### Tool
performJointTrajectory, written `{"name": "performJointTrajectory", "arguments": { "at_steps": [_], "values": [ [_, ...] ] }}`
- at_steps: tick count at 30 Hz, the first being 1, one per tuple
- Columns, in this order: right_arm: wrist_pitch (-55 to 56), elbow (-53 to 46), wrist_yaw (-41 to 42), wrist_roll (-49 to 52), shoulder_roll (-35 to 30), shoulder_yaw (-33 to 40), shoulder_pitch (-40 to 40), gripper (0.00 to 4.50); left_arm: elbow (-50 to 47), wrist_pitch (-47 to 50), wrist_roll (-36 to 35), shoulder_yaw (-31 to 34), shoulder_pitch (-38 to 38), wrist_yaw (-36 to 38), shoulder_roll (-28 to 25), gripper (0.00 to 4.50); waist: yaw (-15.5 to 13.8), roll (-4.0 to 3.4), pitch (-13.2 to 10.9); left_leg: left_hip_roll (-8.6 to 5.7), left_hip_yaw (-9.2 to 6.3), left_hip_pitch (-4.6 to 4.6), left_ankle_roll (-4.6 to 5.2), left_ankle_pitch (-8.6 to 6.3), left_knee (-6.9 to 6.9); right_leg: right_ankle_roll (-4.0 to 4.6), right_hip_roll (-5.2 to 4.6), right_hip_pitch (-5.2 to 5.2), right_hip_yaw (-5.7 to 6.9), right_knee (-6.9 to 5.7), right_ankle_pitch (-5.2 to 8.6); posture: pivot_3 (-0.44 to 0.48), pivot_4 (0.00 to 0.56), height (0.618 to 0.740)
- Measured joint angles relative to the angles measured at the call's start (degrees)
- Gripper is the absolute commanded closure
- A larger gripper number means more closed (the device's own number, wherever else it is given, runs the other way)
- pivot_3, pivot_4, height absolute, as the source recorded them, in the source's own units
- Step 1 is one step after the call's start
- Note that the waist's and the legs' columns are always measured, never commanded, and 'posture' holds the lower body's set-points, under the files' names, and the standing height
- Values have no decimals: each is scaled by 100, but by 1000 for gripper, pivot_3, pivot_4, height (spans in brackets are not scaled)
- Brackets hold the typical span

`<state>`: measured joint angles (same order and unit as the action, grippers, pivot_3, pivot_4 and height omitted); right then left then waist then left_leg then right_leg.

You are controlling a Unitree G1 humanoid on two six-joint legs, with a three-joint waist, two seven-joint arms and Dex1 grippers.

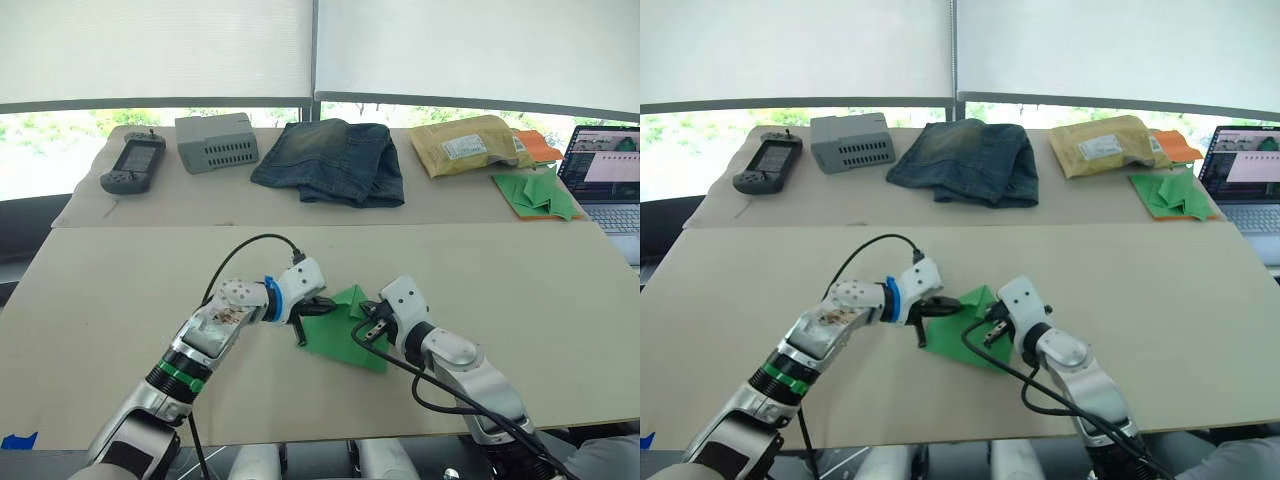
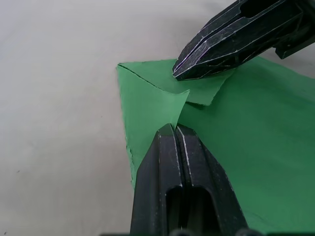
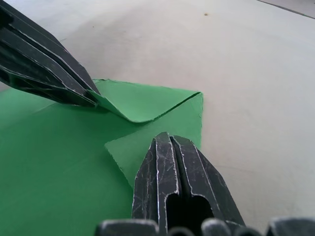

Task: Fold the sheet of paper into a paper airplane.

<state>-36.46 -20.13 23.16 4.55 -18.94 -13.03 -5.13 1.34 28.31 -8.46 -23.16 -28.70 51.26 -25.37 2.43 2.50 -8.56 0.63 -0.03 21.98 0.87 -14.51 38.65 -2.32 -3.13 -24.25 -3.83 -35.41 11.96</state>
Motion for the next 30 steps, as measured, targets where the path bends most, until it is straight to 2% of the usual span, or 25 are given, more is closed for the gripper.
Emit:
{"name": "performJointTrajectory", "arguments": {
  "at_steps": [12, 22, 30],
  "values": [
    [-289, -167, 123, 229, -35, 304, -103, 4500, 191, 219, 134, 80, -57, -26, 286, 4480, -57, -4, -4, -3, -1, 7, 1, 1, 12, -7, -3, 1, 1, 1, -5, 0, 150, 728],
    [4, 1025, 394, 335, 238, 167, -1076, 4500, 123, 332, 136, 117, -42, 3, 305, 4480, -58, -11, -8, -6, 3, 12, 1, 0, 10, -5, -4, -2, 2, 7, -7, 0, 150, 728],
    [89, 1238, 495, 224, 192, -27, -1261, 4500, 54, 443, 125, 191, -1, -15, 310, 4480, -25, -11, -7, -4, 0, 7, 1, 1, 9, -5, -3, 0, 3, 5, -7, 0, 150, 728]
  ]
}}
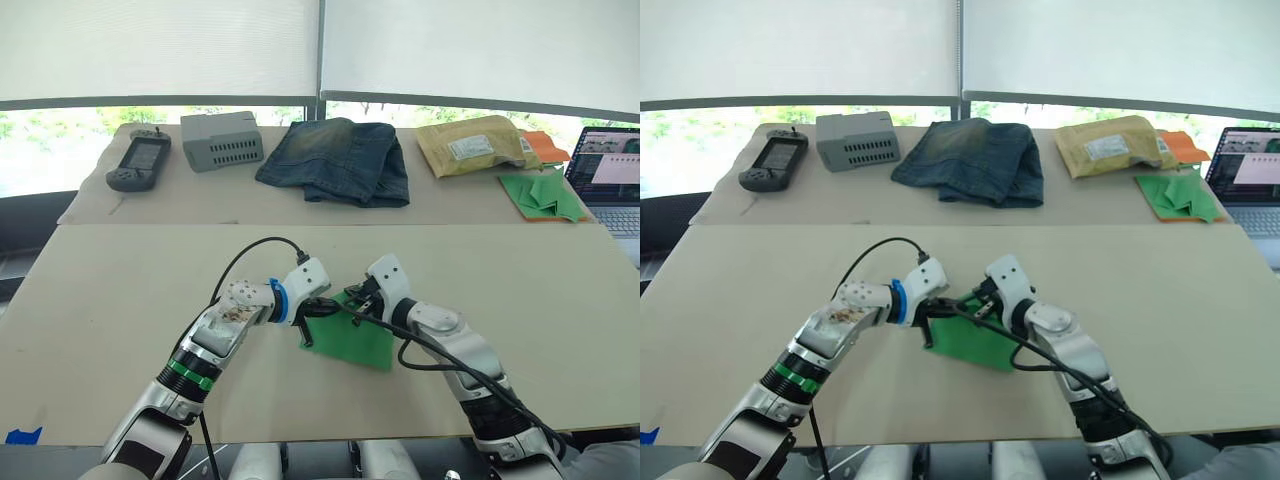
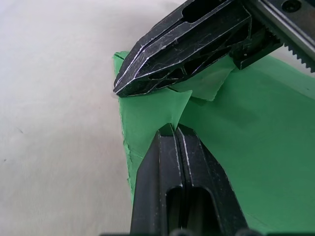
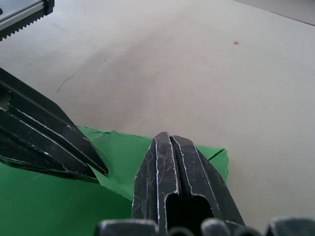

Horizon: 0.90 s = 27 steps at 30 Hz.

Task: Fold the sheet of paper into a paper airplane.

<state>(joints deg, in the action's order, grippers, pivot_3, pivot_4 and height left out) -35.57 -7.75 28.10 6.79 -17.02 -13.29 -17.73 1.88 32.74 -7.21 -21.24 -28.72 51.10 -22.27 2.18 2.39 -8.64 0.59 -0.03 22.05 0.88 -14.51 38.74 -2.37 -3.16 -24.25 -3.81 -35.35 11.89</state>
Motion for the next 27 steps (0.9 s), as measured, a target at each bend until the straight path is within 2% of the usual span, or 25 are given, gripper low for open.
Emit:
{"name": "performJointTrajectory", "arguments": {
  "at_steps": [6, 11, 16, 19, 20, 23, 27],
  "values": [
    [3, -38, 17, -107, -34, -115, 3, 4500, -6, 317, -243, 279, 42, -82, 48, 4480, 12, 0, 0, 1, -4, -4, 0, 0, 1, 0, 0, 0, 0, -6, 0, 0, 150, 728],
    [3, -56, 23, -123, -50, -152, 38, 4500, -179, 975, -797, 977, 44, -169, 21, 2973, 23, 0, 0, 3, -9, -3, 0, 0, 0, 0, 1, -1, 0, -6, 0, 0, 150, 728],
    [3, -49, 16, -159, -53, -154, 41, 4500, -362, 1370, -1237, 1371, 2, -198, -14, 1298, 22, 0, 0, 2, -13, -4, 0, 0, 1, 0, -1, 1, 0, -5, 0, 0, 150, 728],
    [3, -49, 6, -168, -38, -158, 43, 4500, -367, 1478, -1410, 1558, -74, -286, 51, 1298, 23, 0, 0, 2, -13, -6, 0, 0, 1, 0, 0, 1, 0, -6, 0, 0, 150, 728],
    [3, -48, 0, -175, -24, -163, 44, 4500, -362, 1503, -1473, 1604, -127, -325, 85, 1517, 22, 0, 0, 2, -11, -6, 0, 0, 1, 0, 1, 1, 0, -6, 0, 0, 150, 728],
    [3, -49, -12, -203, 17, -178, 46, 4500, -319, 1480, -1475, 1557, -272, -444, 158, 2545, 30, 0, 0, 2, -10, -8, 0, 0, 0, 0, 2, 2, -1, -6, 0, 0, 150, 728],
    [3, -56, -15, -217, 31, -185, 49, 4500, -203, 1225, -1199, 1092, -250, -460, 144, 3896, 39, 0, 1, 2, -7, -7, -1, 0, -3, 2, 4, 0, -2, -6, -1, 0, 150, 728]
  ]
}}
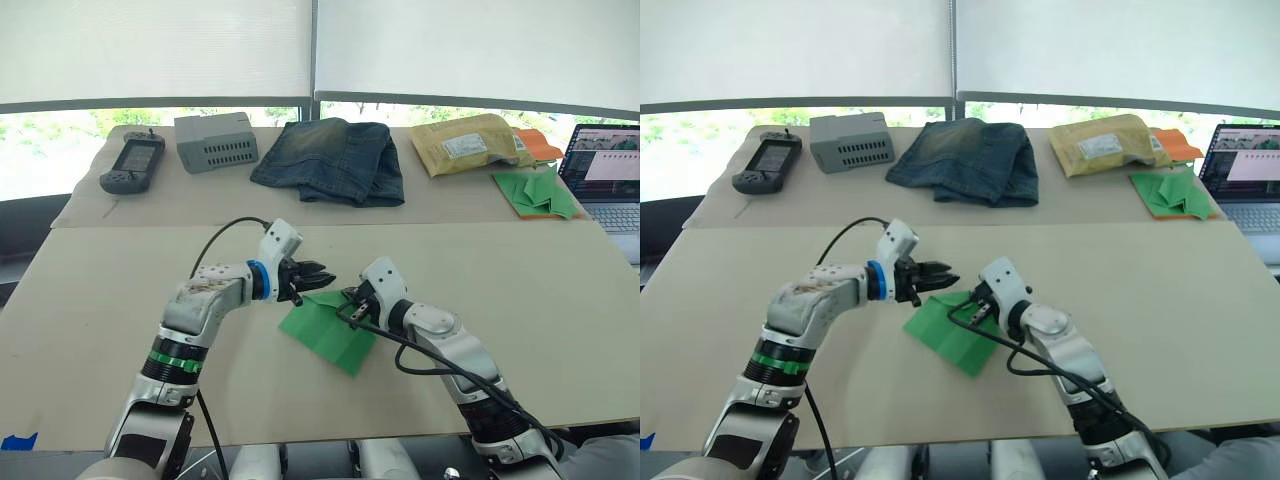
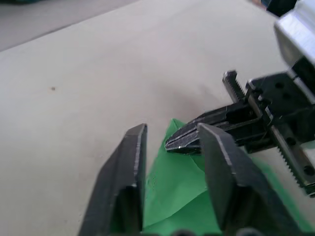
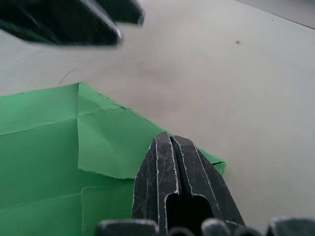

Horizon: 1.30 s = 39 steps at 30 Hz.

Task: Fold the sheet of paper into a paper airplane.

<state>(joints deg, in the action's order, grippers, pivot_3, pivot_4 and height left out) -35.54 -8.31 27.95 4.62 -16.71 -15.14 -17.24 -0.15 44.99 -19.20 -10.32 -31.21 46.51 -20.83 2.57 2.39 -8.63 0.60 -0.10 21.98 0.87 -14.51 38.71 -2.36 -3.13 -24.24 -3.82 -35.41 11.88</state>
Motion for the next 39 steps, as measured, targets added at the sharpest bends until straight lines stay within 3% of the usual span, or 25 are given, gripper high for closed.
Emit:
{"name": "performJointTrajectory", "arguments": {
  "at_steps": [2, 9, 31, 39],
  "values": [
    [0, -17, 3, -20, -9, -10, 13, 4500, 19, -219, 166, -253, 58, 13, -10, 4471, -4, 0, 0, 0, 1, 0, 0, 0, 0, 1, 0, 0, 0, 0, 0, 0, 150, 728],
    [2, -92, 80, -79, -75, -29, 54, 4500, 348, -511, 612, -518, 230, -254, -23, 4471, -13, 0, 0, 0, -1, 0, 0, 0, 0, 1, -2, 0, 0, 1, 0, 0, 150, 728],
    [-28, 69, -240, -242, 226, -167, -181, 4500, 12, -447, 588, -547, 499, -312, -53, 4471, -19, 0, 2, 0, -5, -4, 0, 0, 1, 1, -6, 3, 0, -2, 0, 0, 150, 728],
    [-190, 10, -575, -284, 114, 201, -66, 4500, -62, -368, 571, -566, 531, -310, -40, 4471, -82, 0, 2, -10, -4, -4, 0, 0, 5, 0, -13, 9, 0, 0, 0, 0, 150, 728]
  ]
}}
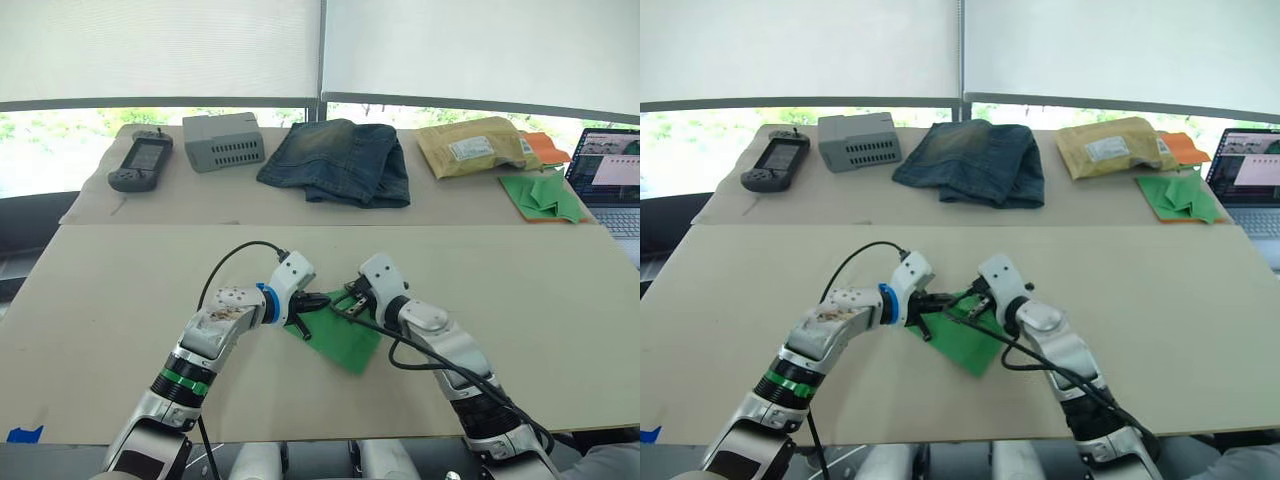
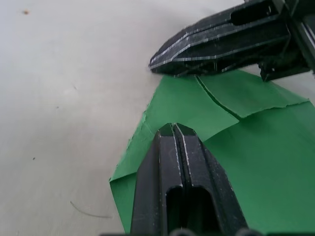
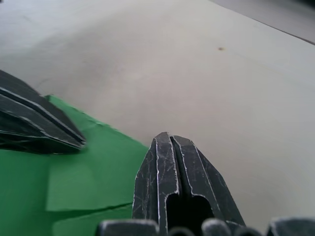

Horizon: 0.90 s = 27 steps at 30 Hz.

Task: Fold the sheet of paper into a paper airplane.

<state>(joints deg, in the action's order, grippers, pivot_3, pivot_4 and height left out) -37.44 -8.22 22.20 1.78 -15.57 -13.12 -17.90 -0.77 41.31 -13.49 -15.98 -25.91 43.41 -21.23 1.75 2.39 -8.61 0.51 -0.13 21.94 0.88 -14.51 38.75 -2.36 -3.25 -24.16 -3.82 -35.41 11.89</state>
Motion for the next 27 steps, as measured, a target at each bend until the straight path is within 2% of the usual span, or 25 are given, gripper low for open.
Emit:
{"name": "performJointTrajectory", "arguments": {
  "at_steps": [7, 14, 20, 27],
  "values": [
    [20, -122, -3, 4, -133, 243, 166, 4500, -38, 24, -4, 0, 20, 3, -1, 4471, -42, 0, 0, -1, 6, 1, 0, 0, 0, -1, 0, 0, 1, 1, 1, 0, 150, 728],
    [708, -177, 259, 185, -161, 401, 297, 4500, -64, 24, -4, 7, 23, 21, -9, 4471, -49, -4, -3, -2, 11, 10, 0, 0, -1, -1, 2, -10, 1, 3, 0, 0, 150, 728],
    [761, -308, 451, 182, -162, 245, 612, 4500, -43, 75, -41, 57, 18, 7, 71, 4471, -65, -4, -4, 0, 11, 16, 0, 0, -3, -1, 2, -12, 3, 9, 1, 0, 150, 728],
    [806, -311, 519, 129, -116, 17, 658, 4500, 163, 392, -243, 301, -87, -163, 416, 4471, -62, -4, -4, 1, 9, 10, 0, 0, 1, -6, 4, -8, 2, 8, -3, 0, 150, 728]
  ]
}}
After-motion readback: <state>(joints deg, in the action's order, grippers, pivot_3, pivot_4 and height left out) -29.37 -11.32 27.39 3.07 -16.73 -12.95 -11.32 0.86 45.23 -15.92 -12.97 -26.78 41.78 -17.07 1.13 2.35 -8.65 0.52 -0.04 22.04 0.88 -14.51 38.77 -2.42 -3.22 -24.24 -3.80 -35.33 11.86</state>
